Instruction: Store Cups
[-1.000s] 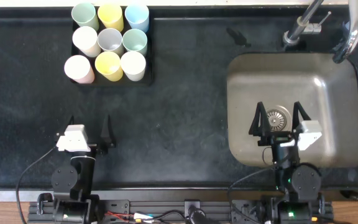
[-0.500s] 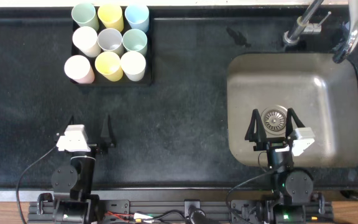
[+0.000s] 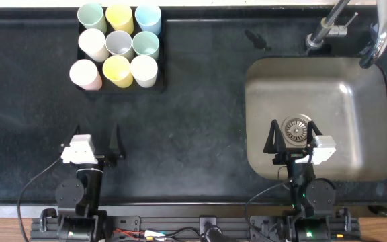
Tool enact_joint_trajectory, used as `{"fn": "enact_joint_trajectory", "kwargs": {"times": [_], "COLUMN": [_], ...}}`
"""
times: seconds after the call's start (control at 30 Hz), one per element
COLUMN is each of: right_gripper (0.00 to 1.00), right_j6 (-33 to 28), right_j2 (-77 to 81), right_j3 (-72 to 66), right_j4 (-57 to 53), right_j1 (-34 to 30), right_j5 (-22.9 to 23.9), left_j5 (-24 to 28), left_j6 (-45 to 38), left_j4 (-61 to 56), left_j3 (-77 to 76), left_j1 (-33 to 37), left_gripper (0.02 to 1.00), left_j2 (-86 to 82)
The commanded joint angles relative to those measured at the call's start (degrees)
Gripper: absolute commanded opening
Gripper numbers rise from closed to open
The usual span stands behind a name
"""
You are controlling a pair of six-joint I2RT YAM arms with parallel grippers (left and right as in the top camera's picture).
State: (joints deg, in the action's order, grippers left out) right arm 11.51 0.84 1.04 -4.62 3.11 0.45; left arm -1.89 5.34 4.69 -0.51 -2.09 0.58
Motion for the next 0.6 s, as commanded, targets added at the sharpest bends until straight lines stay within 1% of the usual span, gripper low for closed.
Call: {"fn": "enact_joint_trajectory", "kwargs": {"times": [0.03, 0.23, 0.3, 0.4, 0.6], "right_gripper": [0.996, 0.996, 0.993, 0.996, 0.996], "right_j6": [-5.4, -18.2, -20.9, -21.9, -21.8], "right_j2": [-0.7, -0.7, -0.7, -0.7, -0.6], "right_j3": [-0.8, -0.8, -0.8, -0.8, -0.8], "right_j4": [0.2, 0.2, 0.2, 0.2, 0.2], "right_j1": [0.4, 0.4, 0.4, 0.4, 0.4], "right_j5": [0.1, 0.0, 0.0, 0.0, 0.3], "left_j5": [0.4, 0.4, 0.4, 0.4, 0.4], "left_j6": [-1.3, -1.2, -1.2, -1.3, -1.3], "left_j4": [0.1, 0.1, 0.1, 0.1, 0.1], "left_j3": [0.1, 0.1, 0.1, 0.1, 0.1], "left_j1": [0.4, 0.4, 0.4, 0.4, 0.4], "left_gripper": [1.000, 1.000, 0.998, 0.998, 1.000], "left_j2": [-0.5, -0.5, -0.5, -0.5, -0.5]}}
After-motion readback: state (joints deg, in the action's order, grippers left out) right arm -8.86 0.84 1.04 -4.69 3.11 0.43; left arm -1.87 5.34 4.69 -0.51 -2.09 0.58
